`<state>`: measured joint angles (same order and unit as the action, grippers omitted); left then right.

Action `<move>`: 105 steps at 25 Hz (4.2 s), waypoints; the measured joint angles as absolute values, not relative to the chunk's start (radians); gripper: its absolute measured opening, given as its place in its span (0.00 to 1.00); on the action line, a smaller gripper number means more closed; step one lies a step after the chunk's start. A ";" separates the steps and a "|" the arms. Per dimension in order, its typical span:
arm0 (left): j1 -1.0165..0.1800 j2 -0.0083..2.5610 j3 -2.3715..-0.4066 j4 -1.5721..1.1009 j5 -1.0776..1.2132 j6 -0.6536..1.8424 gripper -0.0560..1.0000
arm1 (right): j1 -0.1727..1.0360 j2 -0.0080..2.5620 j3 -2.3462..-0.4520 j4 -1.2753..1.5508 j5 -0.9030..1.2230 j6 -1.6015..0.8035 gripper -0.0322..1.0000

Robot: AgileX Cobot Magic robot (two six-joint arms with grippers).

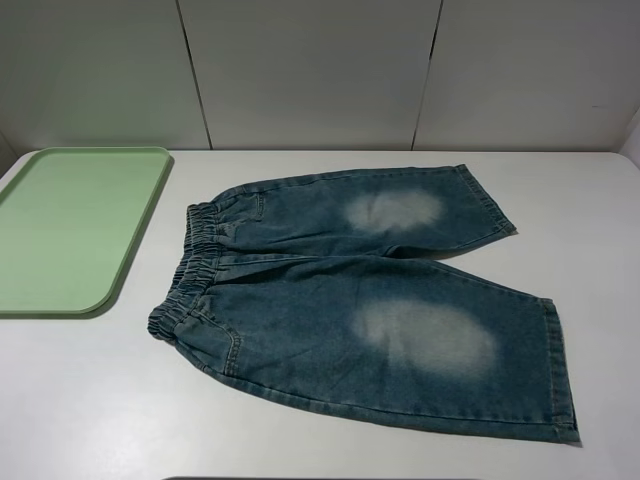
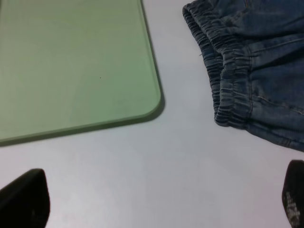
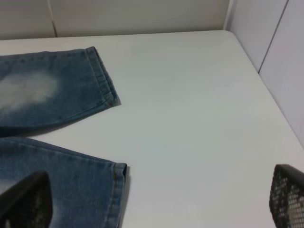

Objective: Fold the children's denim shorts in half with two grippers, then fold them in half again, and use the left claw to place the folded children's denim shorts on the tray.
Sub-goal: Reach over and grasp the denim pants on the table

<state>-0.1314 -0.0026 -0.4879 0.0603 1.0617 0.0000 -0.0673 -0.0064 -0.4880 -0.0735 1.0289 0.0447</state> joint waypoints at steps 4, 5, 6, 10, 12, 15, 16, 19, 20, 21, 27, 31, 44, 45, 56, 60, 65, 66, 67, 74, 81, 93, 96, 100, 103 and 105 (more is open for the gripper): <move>-0.131 -0.003 -0.501 0.061 1.047 0.000 0.98 | -0.067 -0.006 -0.488 -0.065 1.029 0.045 0.70; -0.131 -0.003 -0.508 0.061 1.047 0.000 0.98 | -0.067 -0.005 -0.489 -0.060 1.029 0.045 0.70; -0.131 -0.003 -0.515 0.061 1.046 0.000 0.98 | -0.067 0.005 -0.497 -0.050 1.031 0.042 0.70; -0.131 0.047 -0.553 0.062 1.045 0.000 0.98 | -0.067 0.101 -0.576 -0.032 1.031 0.000 0.70; -0.131 0.103 -0.575 0.063 1.043 0.000 0.98 | -0.067 0.172 -0.620 -0.031 1.030 -0.024 0.70; -0.131 0.205 -0.613 0.063 1.027 0.006 0.98 | -0.067 0.272 -0.679 -0.024 1.029 -0.057 0.70; -0.131 0.244 -0.628 0.063 1.021 0.008 0.98 | -0.067 0.304 -0.694 -0.020 1.029 -0.066 0.70; -0.131 0.360 -0.677 0.063 1.012 0.058 0.97 | -0.051 0.375 -0.721 0.000 1.026 -0.093 0.70; -0.131 0.401 -0.698 0.063 1.012 0.088 0.97 | -0.036 0.395 -0.723 0.007 1.026 -0.098 0.70; -0.131 0.443 -0.719 0.063 1.012 0.127 0.97 | -0.018 0.410 -0.724 0.010 1.026 -0.102 0.70; -0.235 0.596 -0.805 0.058 1.002 0.278 0.97 | 0.122 0.506 -0.724 0.008 1.026 -0.167 0.70; -0.370 0.661 -0.807 0.063 1.030 0.373 0.97 | 0.240 0.571 -0.724 0.000 1.025 -0.208 0.70; -0.696 0.860 -0.807 0.062 1.109 0.449 0.96 | 0.544 0.827 -0.715 0.006 1.022 -0.315 0.70; -0.706 0.873 -0.807 0.062 1.112 0.454 0.96 | 0.562 0.847 -0.702 0.006 1.021 -0.322 0.70; -0.718 0.920 -0.697 0.000 1.090 0.584 0.96 | 0.642 0.926 -0.497 0.006 0.934 -0.426 0.70; -0.718 0.920 -0.622 -0.007 1.033 0.622 0.96 | 0.642 0.926 -0.443 0.000 0.902 -0.479 0.70; -0.719 0.949 -0.605 -0.007 0.996 0.652 0.96 | 0.642 0.926 -0.430 0.000 0.883 -0.498 0.70; -0.718 0.970 -0.605 0.000 0.993 0.654 0.96 | 0.642 0.926 -0.430 0.000 0.880 -0.501 0.70; -0.718 0.995 -0.605 0.006 0.987 0.655 0.96 | 0.642 0.926 -0.430 0.000 0.878 -0.502 0.70; -0.718 1.203 -0.605 0.034 0.850 0.671 0.96 | 0.642 0.926 -0.430 0.000 0.870 -0.503 0.70; -0.718 1.407 -0.605 0.052 0.694 0.672 0.96 | 0.642 0.926 -0.430 -0.019 0.870 -0.505 0.70; -0.718 1.563 -0.686 0.067 0.535 0.682 0.95 | 0.642 0.990 -0.430 -0.024 0.868 -0.554 0.70; -0.701 1.610 -0.754 0.073 0.521 0.682 0.95 | 0.642 1.027 -0.430 -0.024 0.857 -0.555 0.70; -0.665 1.676 -0.814 0.049 0.515 0.683 0.95 | 0.642 1.047 -0.430 -0.024 0.837 -0.556 0.70; -0.657 1.719 -0.822 0.023 0.510 0.706 0.94 | 0.642 1.057 -0.429 -0.025 0.830 -0.557 0.70; -0.657 1.749 -0.822 0.016 0.508 0.730 0.94 | 0.642 1.065 -0.429 -0.027 0.820 -0.558 0.70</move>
